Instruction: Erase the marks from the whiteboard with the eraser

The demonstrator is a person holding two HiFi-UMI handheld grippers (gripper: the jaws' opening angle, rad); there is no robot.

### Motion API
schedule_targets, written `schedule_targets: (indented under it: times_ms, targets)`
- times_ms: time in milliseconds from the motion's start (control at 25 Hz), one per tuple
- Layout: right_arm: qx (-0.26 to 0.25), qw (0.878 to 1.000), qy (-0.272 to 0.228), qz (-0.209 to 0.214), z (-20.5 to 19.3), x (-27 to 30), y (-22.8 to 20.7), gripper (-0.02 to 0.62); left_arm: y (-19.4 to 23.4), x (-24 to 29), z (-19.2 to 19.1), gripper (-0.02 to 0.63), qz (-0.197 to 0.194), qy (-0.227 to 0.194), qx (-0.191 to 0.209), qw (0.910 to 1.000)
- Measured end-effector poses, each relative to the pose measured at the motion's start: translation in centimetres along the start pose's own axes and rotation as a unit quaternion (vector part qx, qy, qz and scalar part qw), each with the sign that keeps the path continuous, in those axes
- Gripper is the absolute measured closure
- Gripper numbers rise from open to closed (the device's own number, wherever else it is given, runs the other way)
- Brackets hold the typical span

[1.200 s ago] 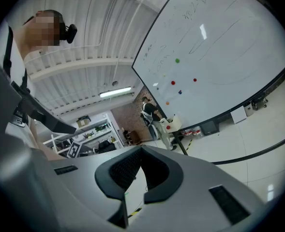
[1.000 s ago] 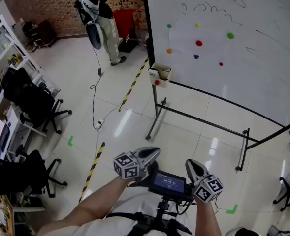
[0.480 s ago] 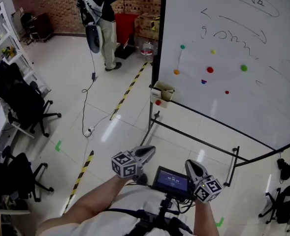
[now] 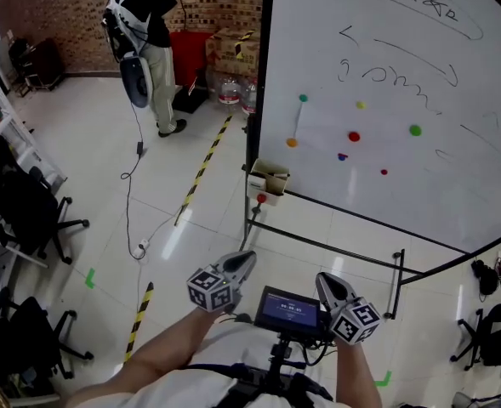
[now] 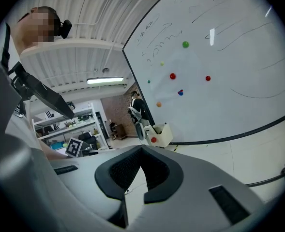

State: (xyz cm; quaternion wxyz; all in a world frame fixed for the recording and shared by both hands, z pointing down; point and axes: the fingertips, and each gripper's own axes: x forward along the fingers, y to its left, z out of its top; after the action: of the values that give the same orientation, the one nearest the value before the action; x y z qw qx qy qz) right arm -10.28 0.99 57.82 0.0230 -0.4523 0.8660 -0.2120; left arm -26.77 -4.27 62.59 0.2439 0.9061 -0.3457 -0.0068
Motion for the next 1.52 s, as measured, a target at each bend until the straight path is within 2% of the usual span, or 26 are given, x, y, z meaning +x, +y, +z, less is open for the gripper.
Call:
schedule_targets:
  times_ms: [200, 440, 680, 840, 1040, 1080, 1240, 1440, 1520]
  targets:
    - [0.0, 1.0, -0.003, -0.012, 0.7, 1.0, -1.9, 0.584, 1.5, 1.2, -0.3, 0.592, 0.019, 0.015, 0.011, 0.9996]
    - [0.011, 1.0, -0.004, -0.028, 2.2, -0.2, -8.1, 0.584, 2.9, 4.4, -0.5, 0.592, 0.062, 0.021, 0.011, 0.9978]
    - [0.022, 1.0, -0.003, 0.009, 4.2, 0.9, -13.3, 0.584, 3.3, 9.0, 2.3, 0.592, 0.124, 0.002, 0.034, 0.9918]
    - [0.009, 0.998, 0.001, 0.061, 6.0, 2.2, -15.5, 0.584, 4.4, 11.7, 3.8, 0.592, 0.182, -0.006, 0.051, 0.9819]
    - [0.016, 0.997, 0.003, 0.081, 7.3, 1.4, -19.9, 0.584, 4.5, 13.9, 4.7, 0.589, 0.226, -0.01, 0.065, 0.9718]
    - [0.016, 0.996, 0.005, 0.086, 7.6, 1.3, -20.6, 0.584, 4.6, 13.9, 4.9, 0.562, 0.237, -0.014, 0.065, 0.9693]
    - [0.025, 0.995, 0.003, 0.097, 8.2, 1.3, -22.3, 0.584, 5.8, 13.9, 5.2, 0.558, 0.265, -0.014, 0.065, 0.962]
    - [0.033, 0.995, 0.01, 0.09, 7.6, 1.1, -23.8, 0.584, 8.6, 14.3, 5.2, 0.512, 0.283, -0.005, 0.052, 0.9578]
    - [0.03, 0.996, 0.012, 0.084, 7.9, 1.0, -24.3, 0.584, 10.2, 14.7, 5.9, 0.423, 0.296, -0.005, 0.05, 0.9538]
